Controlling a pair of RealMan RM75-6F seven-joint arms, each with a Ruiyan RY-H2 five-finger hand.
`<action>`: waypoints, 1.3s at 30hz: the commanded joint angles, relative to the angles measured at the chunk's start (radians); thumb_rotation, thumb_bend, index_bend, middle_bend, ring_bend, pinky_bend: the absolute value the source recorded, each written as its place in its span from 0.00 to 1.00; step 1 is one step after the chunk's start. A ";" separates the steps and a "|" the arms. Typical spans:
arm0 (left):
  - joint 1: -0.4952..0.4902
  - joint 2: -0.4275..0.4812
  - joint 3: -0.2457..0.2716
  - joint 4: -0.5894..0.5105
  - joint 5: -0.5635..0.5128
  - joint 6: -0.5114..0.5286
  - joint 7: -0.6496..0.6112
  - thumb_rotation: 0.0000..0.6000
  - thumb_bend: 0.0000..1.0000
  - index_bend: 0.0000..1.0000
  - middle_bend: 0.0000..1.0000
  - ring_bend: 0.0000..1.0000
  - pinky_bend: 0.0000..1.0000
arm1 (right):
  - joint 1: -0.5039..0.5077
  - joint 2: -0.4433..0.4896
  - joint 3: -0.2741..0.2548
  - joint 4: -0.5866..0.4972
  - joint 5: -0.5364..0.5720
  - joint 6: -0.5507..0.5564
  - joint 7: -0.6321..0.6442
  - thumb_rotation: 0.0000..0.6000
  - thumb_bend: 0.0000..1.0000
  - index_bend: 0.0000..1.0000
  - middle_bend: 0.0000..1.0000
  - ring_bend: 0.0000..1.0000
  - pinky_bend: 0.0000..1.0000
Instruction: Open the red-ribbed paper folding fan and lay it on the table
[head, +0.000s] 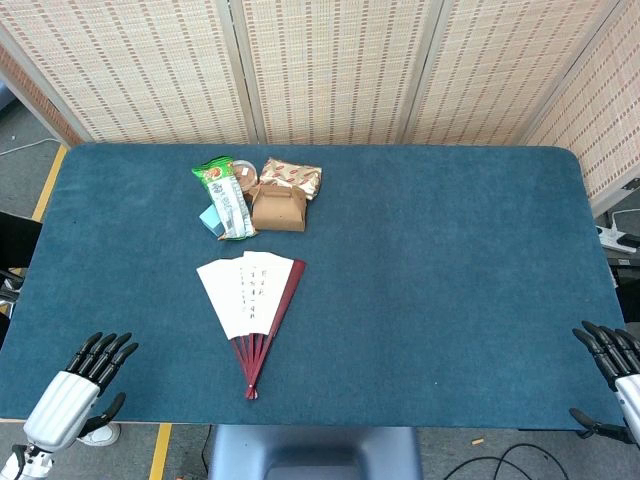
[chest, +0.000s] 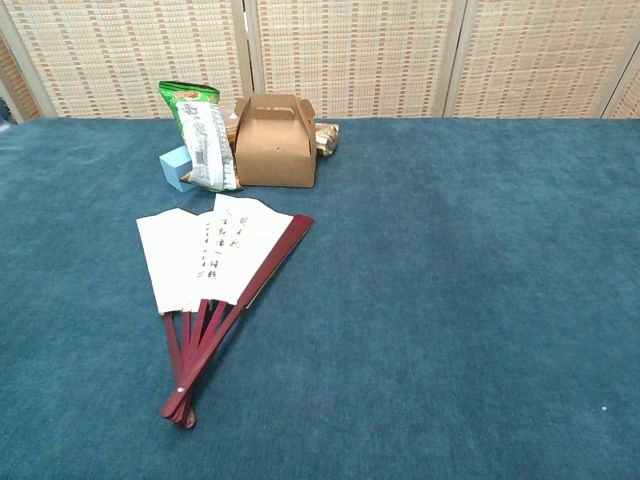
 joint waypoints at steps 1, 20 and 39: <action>0.000 0.001 -0.002 0.002 -0.004 0.001 -0.005 1.00 0.44 0.00 0.00 0.00 0.00 | 0.001 -0.001 -0.001 0.000 -0.004 -0.002 -0.003 1.00 0.07 0.00 0.00 0.00 0.00; -0.043 -0.105 -0.074 0.094 -0.035 0.024 -0.100 1.00 0.44 0.00 0.00 0.00 0.00 | 0.264 -0.517 0.140 0.032 -0.143 -0.303 -0.540 1.00 0.08 0.12 0.00 0.00 0.00; -0.066 -0.116 -0.115 0.154 -0.187 -0.078 -0.125 1.00 0.45 0.00 0.00 0.00 0.00 | 0.663 -1.199 0.374 0.484 0.081 -0.623 -0.771 1.00 0.10 0.36 0.00 0.00 0.00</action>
